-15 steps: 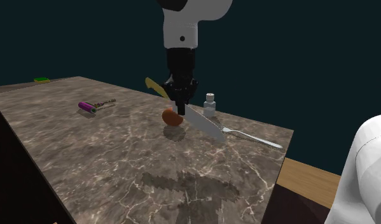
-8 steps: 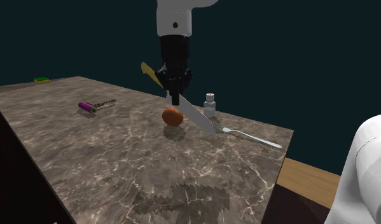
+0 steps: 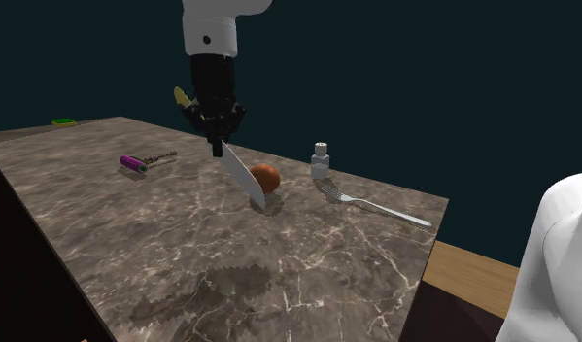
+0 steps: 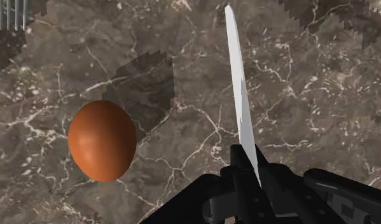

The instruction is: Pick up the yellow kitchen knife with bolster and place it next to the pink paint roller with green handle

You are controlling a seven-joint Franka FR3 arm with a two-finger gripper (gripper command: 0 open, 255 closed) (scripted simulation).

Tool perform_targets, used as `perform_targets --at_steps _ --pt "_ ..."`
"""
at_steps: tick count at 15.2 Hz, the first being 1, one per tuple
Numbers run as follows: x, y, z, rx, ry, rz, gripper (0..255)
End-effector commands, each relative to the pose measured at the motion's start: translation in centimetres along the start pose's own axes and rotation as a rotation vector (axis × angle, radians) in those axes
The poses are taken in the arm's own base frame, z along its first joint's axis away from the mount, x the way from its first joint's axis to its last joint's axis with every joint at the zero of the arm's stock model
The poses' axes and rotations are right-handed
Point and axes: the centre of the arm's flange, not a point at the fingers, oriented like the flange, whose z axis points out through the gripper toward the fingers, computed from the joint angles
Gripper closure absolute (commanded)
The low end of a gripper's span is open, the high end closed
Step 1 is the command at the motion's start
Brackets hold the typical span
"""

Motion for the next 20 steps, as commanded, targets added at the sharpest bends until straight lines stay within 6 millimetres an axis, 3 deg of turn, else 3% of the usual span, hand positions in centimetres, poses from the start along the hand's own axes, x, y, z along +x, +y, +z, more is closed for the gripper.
perform_targets --at_steps 1,14,20 --pt "2.4 -1.2 -0.3 0.000 0.000 0.000 255" --pt "18.2 -8.6 -1.3 0.000 0.000 0.000 255" --pt "18.5 -8.2 1.8 0.000 0.000 0.000 255"
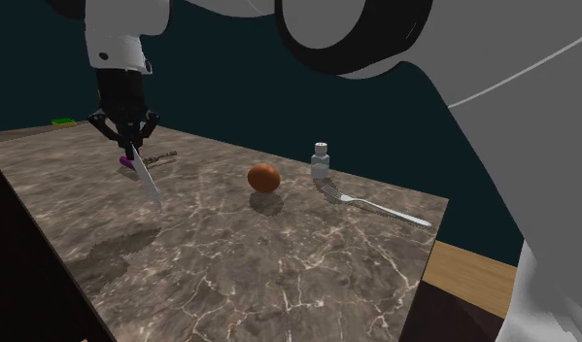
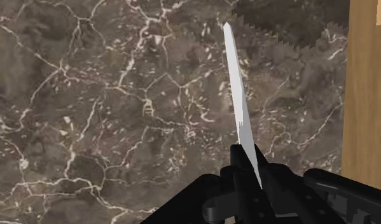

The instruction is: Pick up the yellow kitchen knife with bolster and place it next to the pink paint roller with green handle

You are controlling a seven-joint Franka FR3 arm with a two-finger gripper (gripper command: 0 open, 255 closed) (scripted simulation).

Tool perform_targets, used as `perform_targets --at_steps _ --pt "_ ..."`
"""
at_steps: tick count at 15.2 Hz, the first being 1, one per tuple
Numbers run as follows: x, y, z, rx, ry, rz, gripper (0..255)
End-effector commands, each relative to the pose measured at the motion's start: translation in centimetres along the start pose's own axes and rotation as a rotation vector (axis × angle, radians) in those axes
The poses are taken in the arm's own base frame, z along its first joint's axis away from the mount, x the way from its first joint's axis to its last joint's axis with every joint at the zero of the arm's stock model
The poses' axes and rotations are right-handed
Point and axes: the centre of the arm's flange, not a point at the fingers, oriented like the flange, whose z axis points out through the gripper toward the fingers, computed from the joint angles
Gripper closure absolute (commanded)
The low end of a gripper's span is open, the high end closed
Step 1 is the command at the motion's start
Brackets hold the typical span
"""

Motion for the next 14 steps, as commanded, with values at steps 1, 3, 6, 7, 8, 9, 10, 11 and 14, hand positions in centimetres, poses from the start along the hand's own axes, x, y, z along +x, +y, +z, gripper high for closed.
perform_targets --at_steps 1,3,6,7,8,9,10,11,14 --pt "0.1 0.2 1.0 0.000 0.001 0.000 255" --pt "0.2 0.3 2.1 0.000 0.001 0.000 255" --pt "0.3 0.5 3.6 0.000 0.001 0.000 255" --pt "0.4 0.5 4.2 0.000 0.001 0.000 255" --pt "0.4 0.6 4.7 0.000 0.001 0.000 255" --pt "0.5 0.7 5.2 0.000 0.001 0.000 255" --pt "0.5 0.7 5.7 0.000 0.001 0.000 255" --pt "0.6 0.8 6.3 0.000 0.001 0.000 255" --pt "0.7 1.0 7.8 0.000 0.001 0.000 255"
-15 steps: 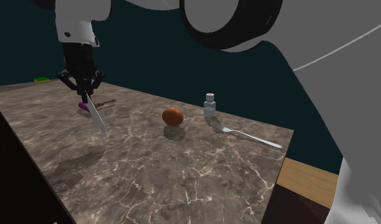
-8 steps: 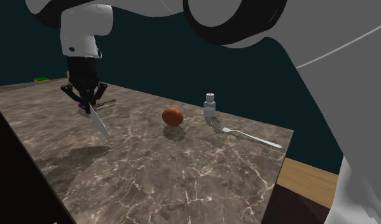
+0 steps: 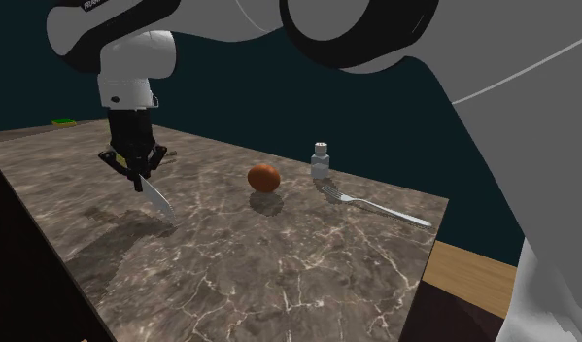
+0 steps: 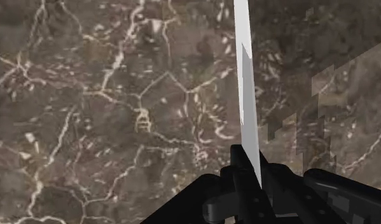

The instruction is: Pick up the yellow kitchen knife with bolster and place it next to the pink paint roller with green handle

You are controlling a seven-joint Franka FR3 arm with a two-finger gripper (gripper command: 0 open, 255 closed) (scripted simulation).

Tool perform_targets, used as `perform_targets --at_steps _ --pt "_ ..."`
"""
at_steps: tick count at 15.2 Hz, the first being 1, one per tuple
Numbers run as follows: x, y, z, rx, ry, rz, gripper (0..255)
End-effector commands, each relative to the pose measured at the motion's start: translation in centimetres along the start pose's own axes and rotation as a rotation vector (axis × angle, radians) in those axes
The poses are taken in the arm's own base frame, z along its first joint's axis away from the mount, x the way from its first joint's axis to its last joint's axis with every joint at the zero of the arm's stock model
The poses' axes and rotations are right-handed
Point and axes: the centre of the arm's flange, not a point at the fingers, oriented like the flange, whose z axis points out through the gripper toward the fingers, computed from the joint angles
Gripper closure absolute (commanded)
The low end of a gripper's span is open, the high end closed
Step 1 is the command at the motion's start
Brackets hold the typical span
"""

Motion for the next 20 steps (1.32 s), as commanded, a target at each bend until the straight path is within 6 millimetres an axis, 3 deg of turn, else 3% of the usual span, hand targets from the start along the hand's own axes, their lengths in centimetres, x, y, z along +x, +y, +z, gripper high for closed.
perform_targets --at_steps 1,8,9,14,18,20 --pt "0.0 0.1 0.8 0.000 0.000 0.000 255" --pt "0.0 0.1 0.8 0.000 0.000 0.000 255" --pt "0.0 0.1 0.8 0.000 0.000 0.000 0" --pt "0.0 0.1 0.8 0.000 0.000 0.000 0" --pt "0.0 0.1 -4.2 0.000 0.000 0.000 0" --pt "0.0 0.1 -4.2 0.000 0.000 0.000 0"
